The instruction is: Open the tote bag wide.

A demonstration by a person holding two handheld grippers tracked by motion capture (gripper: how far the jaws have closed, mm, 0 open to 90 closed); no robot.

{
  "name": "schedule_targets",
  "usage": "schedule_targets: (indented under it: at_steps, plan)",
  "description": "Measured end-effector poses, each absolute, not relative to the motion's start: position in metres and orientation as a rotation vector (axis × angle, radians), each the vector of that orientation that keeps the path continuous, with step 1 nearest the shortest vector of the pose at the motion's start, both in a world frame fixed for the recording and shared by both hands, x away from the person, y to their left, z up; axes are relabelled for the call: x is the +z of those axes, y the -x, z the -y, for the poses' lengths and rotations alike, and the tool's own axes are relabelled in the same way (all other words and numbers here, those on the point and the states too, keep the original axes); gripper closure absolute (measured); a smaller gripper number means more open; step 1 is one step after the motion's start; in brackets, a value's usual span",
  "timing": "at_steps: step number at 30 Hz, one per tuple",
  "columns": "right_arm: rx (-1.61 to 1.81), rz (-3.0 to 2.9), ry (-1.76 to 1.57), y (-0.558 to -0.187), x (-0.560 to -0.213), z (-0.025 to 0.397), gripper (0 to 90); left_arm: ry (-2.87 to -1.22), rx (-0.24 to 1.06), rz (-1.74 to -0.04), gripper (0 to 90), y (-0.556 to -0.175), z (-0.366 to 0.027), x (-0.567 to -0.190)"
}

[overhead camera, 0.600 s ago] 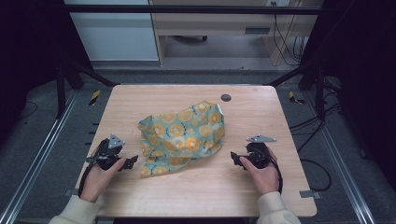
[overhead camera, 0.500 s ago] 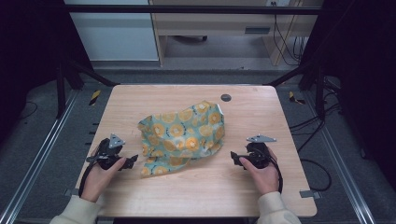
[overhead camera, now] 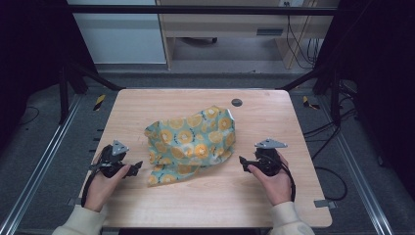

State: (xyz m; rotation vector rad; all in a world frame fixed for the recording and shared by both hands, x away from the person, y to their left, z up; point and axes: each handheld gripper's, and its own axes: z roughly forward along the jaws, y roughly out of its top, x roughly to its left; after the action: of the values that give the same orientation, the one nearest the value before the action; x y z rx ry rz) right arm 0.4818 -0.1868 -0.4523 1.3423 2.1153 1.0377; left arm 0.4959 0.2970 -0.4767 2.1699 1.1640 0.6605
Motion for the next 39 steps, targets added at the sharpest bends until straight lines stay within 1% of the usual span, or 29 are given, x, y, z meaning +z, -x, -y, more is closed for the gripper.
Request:
schedule_targets:
  at_steps: [4, 5, 10, 11, 12, 13, 17, 20, 21, 22, 23, 26, 28, 31, 34, 36, 37, 38, 39]
  plan:
    - [1.035, -2.137, -1.253, -0.481, -0.436, 0.176, 28.5, -2.162, 0.661, -1.167, 9.7, -0.496, -0.298, -0.477]
    - [1.035, -2.137, -1.253, -0.481, -0.436, 0.176, 28.5, -2.162, 0.661, -1.167, 9.7, -0.496, -0.298, -0.477]
    - [1.065, -2.173, -1.193, -0.486, -0.408, 0.162, 32.3, -2.169, 0.643, -1.180, 9.7, -0.496, -0.298, -0.478]
    - [1.065, -2.173, -1.193, -0.486, -0.408, 0.162, 32.3, -2.169, 0.643, -1.180, 9.8, -0.496, -0.298, -0.478]
    - [1.069, -2.176, -1.166, -0.489, -0.398, 0.158, 32.4, -2.173, 0.642, -1.180, 9.8, -0.496, -0.298, -0.478]
    - [1.069, -2.176, -1.166, -0.489, -0.398, 0.158, 32.4, -2.173, 0.642, -1.180, 9.8, -0.496, -0.298, -0.478]
    - [1.082, -2.184, -1.114, -0.498, -0.376, 0.147, 33.7, -2.177, 0.641, -1.184, 9.7, -0.495, -0.298, -0.478]
    - [1.082, -2.192, -1.088, -0.504, -0.361, 0.138, 32.2, -2.178, 0.643, -1.187, 9.9, -0.495, -0.298, -0.478]
    - [1.082, -2.192, -1.088, -0.504, -0.361, 0.138, 32.2, -2.178, 0.643, -1.187, 10.0, -0.495, -0.298, -0.478]
    - [1.077, -2.201, -1.064, -0.507, -0.354, 0.132, 30.5, -2.176, 0.645, -1.189, 10.0, -0.495, -0.298, -0.478]
    - [1.077, -2.201, -1.064, -0.507, -0.354, 0.132, 30.5, -2.176, 0.645, -1.189, 10.1, -0.495, -0.298, -0.478]
    - [1.080, -2.214, -1.053, -0.513, -0.345, 0.124, 26.4, -2.180, 0.642, -1.190, 10.2, -0.495, -0.298, -0.478]
    - [1.069, -2.233, -1.039, -0.522, -0.344, 0.117, 22.8, -2.180, 0.644, -1.188, 10.3, -0.495, -0.298, -0.478]
    - [1.061, -2.239, -1.034, -0.528, -0.345, 0.112, 21.0, -2.180, 0.647, -1.189, 10.3, -0.495, -0.298, -0.478]
    - [1.026, -2.244, -1.009, -0.540, -0.347, 0.104, 21.1, -2.181, 0.646, -1.189, 10.3, -0.495, -0.298, -0.478]
    - [1.029, -2.278, -1.009, -0.556, -0.350, 0.094, 21.0, -2.180, 0.646, -1.188, 10.5, -0.495, -0.298, -0.478]
    - [1.029, -2.278, -1.009, -0.556, -0.350, 0.094, 21.0, -2.179, 0.646, -1.188, 10.5, -0.495, -0.298, -0.478]
    - [1.021, -2.300, -1.013, -0.568, -0.353, 0.089, 20.0, -2.179, 0.643, -1.189, 10.5, -0.495, -0.298, -0.478]
    - [1.021, -2.300, -1.013, -0.568, -0.353, 0.089, 20.0, -2.179, 0.643, -1.189, 10.5, -0.495, -0.298, -0.478]
